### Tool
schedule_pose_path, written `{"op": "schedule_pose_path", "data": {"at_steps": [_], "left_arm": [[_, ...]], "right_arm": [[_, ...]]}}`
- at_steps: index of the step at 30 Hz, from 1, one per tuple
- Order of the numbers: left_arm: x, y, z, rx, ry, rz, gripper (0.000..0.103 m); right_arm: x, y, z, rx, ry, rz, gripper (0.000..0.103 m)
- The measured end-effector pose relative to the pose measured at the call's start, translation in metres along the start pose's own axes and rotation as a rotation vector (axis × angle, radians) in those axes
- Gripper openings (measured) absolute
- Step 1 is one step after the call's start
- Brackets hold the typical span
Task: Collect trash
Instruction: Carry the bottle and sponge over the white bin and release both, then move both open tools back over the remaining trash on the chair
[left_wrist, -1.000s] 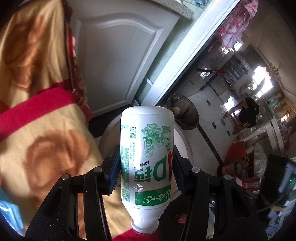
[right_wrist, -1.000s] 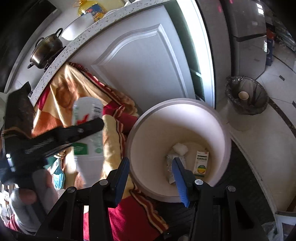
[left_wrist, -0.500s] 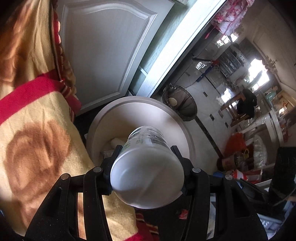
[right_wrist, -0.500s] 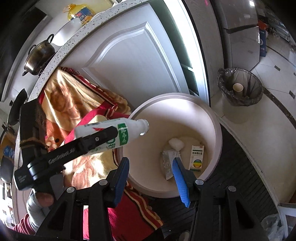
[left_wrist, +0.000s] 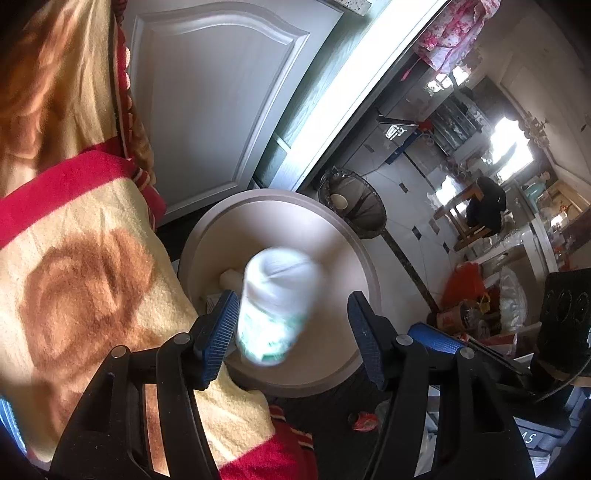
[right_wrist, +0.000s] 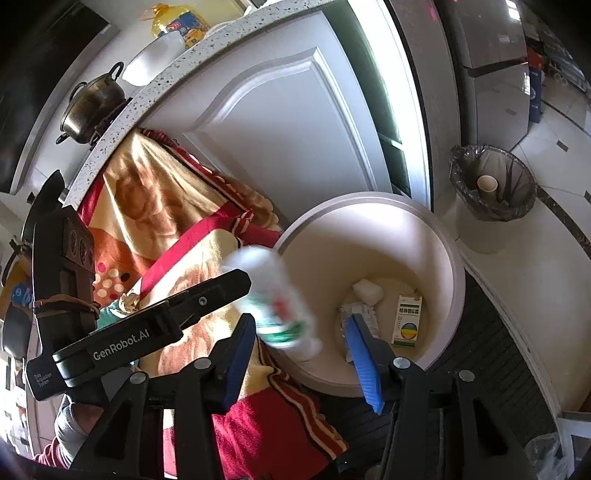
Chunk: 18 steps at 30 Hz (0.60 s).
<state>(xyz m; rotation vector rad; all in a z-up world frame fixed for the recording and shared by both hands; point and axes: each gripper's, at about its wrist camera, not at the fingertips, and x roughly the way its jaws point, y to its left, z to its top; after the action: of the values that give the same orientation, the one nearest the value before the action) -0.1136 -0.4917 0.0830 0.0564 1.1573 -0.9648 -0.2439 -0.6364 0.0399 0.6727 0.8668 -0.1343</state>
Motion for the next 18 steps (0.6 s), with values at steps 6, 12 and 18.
{"op": "schedule_pose_path", "data": {"at_steps": [6,12,18], "left_arm": [[-0.016,0.0,-0.004,0.008,-0.008,0.016,0.06],[-0.052,0.004,-0.012,0.036,-0.049,0.083,0.06],[-0.095,0.019,-0.026,0.027,-0.117,0.169,0.06]], "right_arm": [[-0.004,0.012,0.001,-0.021,-0.005,0.0,0.052],[-0.005,0.033,-0.002,-0.062,-0.013,0.005,0.052],[-0.006,0.061,-0.008,-0.117,-0.029,0.004,0.054]]}}
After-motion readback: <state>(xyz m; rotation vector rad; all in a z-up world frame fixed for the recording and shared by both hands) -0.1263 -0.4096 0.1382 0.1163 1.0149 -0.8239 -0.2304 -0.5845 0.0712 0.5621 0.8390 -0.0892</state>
